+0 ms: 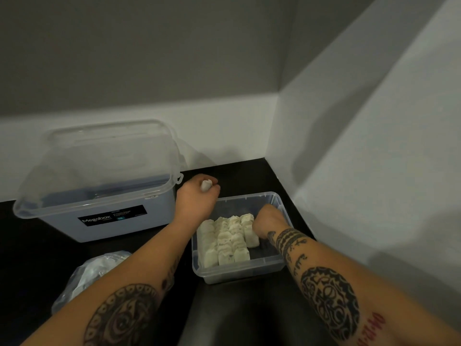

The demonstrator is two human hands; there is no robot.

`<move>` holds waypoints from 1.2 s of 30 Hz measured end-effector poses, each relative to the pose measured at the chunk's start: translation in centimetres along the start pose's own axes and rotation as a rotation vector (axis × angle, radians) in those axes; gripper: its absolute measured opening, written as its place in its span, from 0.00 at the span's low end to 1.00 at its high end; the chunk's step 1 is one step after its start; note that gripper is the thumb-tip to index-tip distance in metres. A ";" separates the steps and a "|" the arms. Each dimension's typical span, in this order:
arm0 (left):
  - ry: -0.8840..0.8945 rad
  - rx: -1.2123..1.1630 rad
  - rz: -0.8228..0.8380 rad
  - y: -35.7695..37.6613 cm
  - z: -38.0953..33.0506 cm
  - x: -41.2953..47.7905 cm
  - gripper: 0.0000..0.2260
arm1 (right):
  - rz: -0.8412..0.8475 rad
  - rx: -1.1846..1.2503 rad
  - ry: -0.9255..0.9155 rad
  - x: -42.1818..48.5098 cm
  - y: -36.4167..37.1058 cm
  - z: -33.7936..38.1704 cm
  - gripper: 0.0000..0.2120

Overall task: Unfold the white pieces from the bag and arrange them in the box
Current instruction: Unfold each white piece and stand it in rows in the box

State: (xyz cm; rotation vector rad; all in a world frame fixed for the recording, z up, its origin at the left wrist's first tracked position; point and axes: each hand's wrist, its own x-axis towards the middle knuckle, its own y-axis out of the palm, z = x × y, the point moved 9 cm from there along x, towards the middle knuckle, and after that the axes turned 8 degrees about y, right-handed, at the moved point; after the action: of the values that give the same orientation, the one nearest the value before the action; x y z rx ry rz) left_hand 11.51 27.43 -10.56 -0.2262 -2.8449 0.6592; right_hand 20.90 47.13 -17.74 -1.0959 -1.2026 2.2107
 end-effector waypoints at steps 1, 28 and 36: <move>-0.113 -0.149 0.006 0.4 0.3 -0.1 0.05 | -0.006 -0.010 -0.016 -0.3 -0.6 0.2 0.14; 0.008 -0.397 0.252 3.5 -2.9 -4.2 0.03 | 0.080 0.758 -0.599 -5.4 -7.4 2.8 0.06; -0.005 -0.377 0.218 3.1 -2.5 -4.1 0.04 | 0.040 0.709 -0.632 -5.7 -7.4 2.6 0.03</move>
State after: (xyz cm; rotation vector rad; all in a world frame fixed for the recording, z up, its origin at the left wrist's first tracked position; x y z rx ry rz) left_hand 16.44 30.47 -10.44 -0.6003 -2.9519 0.1492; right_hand 22.15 46.22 -8.17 -0.1399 -0.4705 2.7713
